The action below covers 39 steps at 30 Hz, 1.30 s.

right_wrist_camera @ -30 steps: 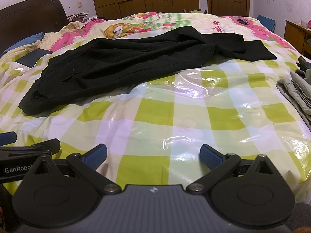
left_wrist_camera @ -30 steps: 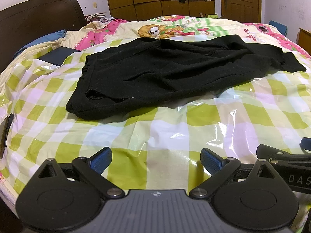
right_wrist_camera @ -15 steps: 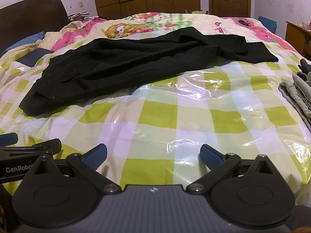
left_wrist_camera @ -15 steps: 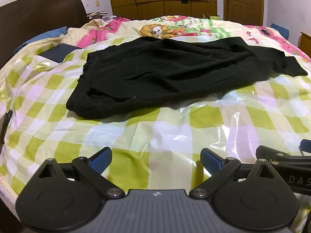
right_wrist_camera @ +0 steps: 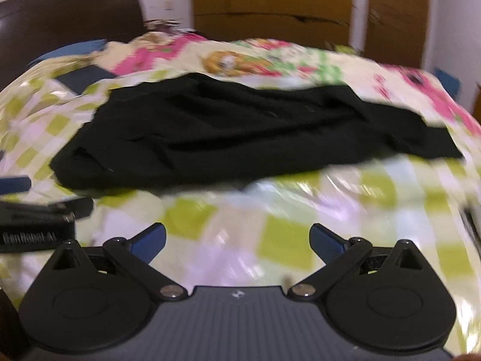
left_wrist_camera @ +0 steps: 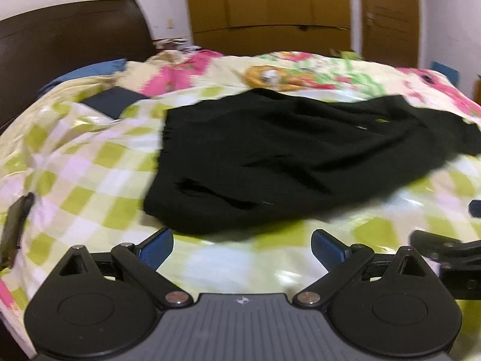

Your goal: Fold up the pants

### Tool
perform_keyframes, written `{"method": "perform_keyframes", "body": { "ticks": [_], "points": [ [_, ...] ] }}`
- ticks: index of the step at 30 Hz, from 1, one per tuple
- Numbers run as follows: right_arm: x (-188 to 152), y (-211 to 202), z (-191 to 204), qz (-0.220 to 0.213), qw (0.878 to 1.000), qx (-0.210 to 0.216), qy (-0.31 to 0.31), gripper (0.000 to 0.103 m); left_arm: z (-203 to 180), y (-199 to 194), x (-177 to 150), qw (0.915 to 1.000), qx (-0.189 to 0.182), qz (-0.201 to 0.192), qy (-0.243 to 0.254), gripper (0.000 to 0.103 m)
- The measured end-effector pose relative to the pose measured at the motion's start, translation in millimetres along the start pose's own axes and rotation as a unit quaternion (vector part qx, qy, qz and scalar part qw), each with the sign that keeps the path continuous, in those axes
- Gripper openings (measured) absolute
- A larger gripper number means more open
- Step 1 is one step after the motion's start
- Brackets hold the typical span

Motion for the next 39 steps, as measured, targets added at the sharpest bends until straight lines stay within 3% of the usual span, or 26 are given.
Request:
{"method": "perform_keyframes", "body": {
  "ticks": [5, 8, 13, 14, 19, 21, 23, 26, 31, 34, 37, 39],
  "points": [
    [27, 40, 41, -0.003, 0.995, 0.049, -0.089, 0.101, 43, 36, 3, 0.9992, 0.036, 0.012, -0.013, 0.103],
    [37, 65, 67, -0.001, 0.987, 0.082, -0.139, 0.1, 62, 54, 5, 0.9997, 0.017, 0.014, -0.013, 0.103],
    [47, 98, 97, 0.003, 0.972, 0.115, -0.207, 0.096, 72, 85, 10, 0.9991, -0.002, 0.03, 0.029, 0.102],
    [48, 103, 101, 0.005, 0.97, 0.12, -0.213, 0.091, 73, 92, 11, 0.9987, -0.014, 0.038, 0.033, 0.095],
    [53, 126, 107, 0.036, 0.96, 0.149, -0.233, 0.066, 82, 110, 10, 0.9965, -0.059, 0.056, 0.02, 0.083],
    [55, 127, 109, 0.055, 0.955, 0.178, -0.229, 0.037, 87, 108, 11, 0.9958, -0.071, 0.056, 0.019, 0.074],
    [58, 129, 117, 0.066, 0.954, 0.176, -0.233, 0.031, 94, 107, 12, 0.995, -0.081, 0.058, 0.01, 0.065],
    [57, 124, 135, 0.077, 0.95, 0.178, -0.243, 0.023, 108, 106, 12, 0.9939, -0.091, 0.063, 0.001, 0.061],
    [54, 112, 170, 0.094, 0.943, 0.204, -0.246, 0.023, 136, 95, 8, 0.9957, -0.066, 0.063, 0.015, 0.059],
    [51, 105, 196, 0.102, 0.939, 0.232, -0.233, 0.023, 164, 90, 2, 0.9962, -0.037, 0.076, 0.022, 0.049],
    [51, 102, 227, 0.107, 0.938, 0.25, -0.217, 0.024, 199, 88, -6, 0.9944, 0.037, 0.093, 0.035, 0.033],
    [51, 103, 249, 0.11, 0.938, 0.257, -0.205, 0.027, 225, 81, -9, 0.9927, 0.062, 0.103, 0.014, 0.034]
  ]
}}
Point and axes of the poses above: each gripper's, at about its wrist camera, not at the fingertips, and y roughly the way its jaws point, z to its left, x to its top, the point moved 2 cm from there along y, roughly the way its jaws point, and after that the axes turned 1 degree about -x, right-handed, at the moved point
